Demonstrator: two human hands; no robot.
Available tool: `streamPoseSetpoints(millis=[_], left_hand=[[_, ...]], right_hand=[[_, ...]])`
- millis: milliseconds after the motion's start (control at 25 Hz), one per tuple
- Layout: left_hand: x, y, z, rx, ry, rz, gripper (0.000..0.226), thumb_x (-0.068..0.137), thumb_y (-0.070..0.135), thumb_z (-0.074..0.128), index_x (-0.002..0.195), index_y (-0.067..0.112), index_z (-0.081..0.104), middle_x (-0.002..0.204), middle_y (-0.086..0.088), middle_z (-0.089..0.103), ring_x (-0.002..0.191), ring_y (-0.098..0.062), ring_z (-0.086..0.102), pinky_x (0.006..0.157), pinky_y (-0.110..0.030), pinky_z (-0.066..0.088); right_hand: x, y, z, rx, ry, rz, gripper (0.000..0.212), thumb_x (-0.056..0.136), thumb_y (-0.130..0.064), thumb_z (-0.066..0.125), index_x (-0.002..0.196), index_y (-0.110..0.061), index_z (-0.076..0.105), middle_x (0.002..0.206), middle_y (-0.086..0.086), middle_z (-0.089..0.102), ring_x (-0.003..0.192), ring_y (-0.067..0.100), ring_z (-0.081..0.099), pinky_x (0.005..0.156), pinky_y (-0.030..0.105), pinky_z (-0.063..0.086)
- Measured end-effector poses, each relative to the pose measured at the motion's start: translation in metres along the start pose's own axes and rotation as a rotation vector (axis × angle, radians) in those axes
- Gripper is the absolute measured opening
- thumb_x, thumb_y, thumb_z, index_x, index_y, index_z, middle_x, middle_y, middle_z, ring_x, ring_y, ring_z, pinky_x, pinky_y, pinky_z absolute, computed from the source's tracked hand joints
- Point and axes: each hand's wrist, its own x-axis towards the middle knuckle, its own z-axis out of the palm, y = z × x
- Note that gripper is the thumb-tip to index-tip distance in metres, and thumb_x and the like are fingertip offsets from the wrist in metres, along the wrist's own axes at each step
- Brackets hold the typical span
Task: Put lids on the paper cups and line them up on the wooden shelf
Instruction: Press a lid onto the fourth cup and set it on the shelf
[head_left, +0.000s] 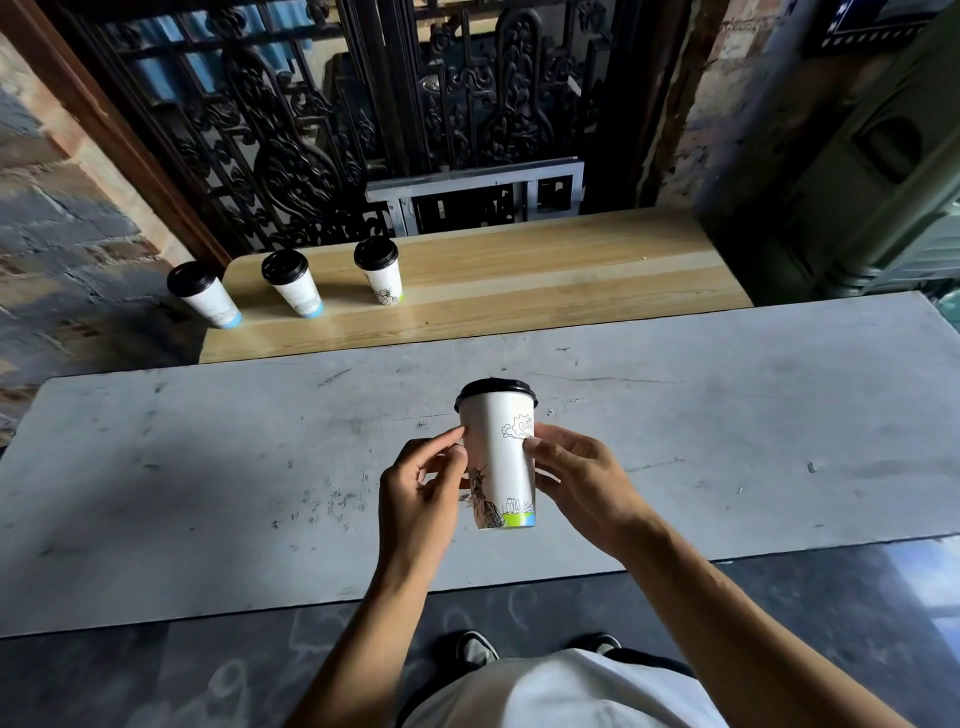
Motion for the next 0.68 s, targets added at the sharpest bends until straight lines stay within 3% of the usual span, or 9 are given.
streamPoseSetpoints(millis=[120, 200, 320, 520, 680], left_hand=[[-0.0028, 0.0027, 0.0008, -0.016, -0.028, -0.037, 0.023, 0.091, 0.012, 0.074, 0.104, 0.032, 0.074, 0.1, 0.003, 0.078, 0.092, -0.013, 0.075, 0.073, -0.017, 0.056], [-0.0016, 0.0026, 0.0, -0.011, -0.037, -0.049, 0.023, 0.09, 0.014, 0.076, 0.11, 0.026, 0.073, 0.1, 0.0, 0.078, 0.094, -0.021, 0.076, 0.072, -0.018, 0.058], [0.0018, -0.0017, -0.0034, 0.004, -0.051, -0.046, 0.026, 0.09, 0.009, 0.075, 0.113, 0.021, 0.073, 0.102, -0.003, 0.078, 0.096, -0.025, 0.074, 0.071, -0.017, 0.058], [0.0022, -0.0033, -0.0071, 0.079, -0.066, 0.034, 0.048, 0.089, -0.006, 0.066, 0.101, 0.039, 0.076, 0.097, -0.002, 0.072, 0.086, -0.011, 0.07, 0.072, -0.02, 0.058], [0.0038, -0.0044, -0.0063, 0.08, -0.044, 0.029, 0.055, 0.087, -0.01, 0.063, 0.097, 0.042, 0.077, 0.097, -0.002, 0.074, 0.088, -0.016, 0.07, 0.073, -0.027, 0.062]], right_hand=[[0.0018, -0.0014, 0.0003, 0.055, 0.039, 0.048, 0.036, 0.097, -0.01, 0.057, 0.131, -0.002, 0.065, 0.123, 0.023, 0.07, 0.106, 0.032, 0.066, 0.093, 0.041, 0.053], [0.003, -0.0008, 0.0001, 0.094, 0.073, 0.071, 0.038, 0.098, -0.001, 0.048, 0.133, -0.005, 0.064, 0.115, 0.022, 0.072, 0.105, 0.037, 0.064, 0.097, 0.049, 0.05], [0.0035, 0.0012, 0.0002, 0.092, 0.077, 0.072, 0.042, 0.098, 0.005, 0.044, 0.135, -0.009, 0.06, 0.109, 0.018, 0.076, 0.097, 0.031, 0.069, 0.092, 0.043, 0.053], [0.0037, 0.002, -0.0017, 0.097, 0.056, 0.026, 0.058, 0.084, -0.004, 0.066, 0.141, -0.005, 0.054, 0.117, 0.021, 0.071, 0.103, 0.03, 0.067, 0.091, 0.041, 0.052], [0.0044, 0.0021, -0.0024, 0.064, -0.064, -0.026, 0.058, 0.085, -0.001, 0.069, 0.141, -0.003, 0.056, 0.136, 0.03, 0.062, 0.118, 0.041, 0.063, 0.098, 0.045, 0.052]])
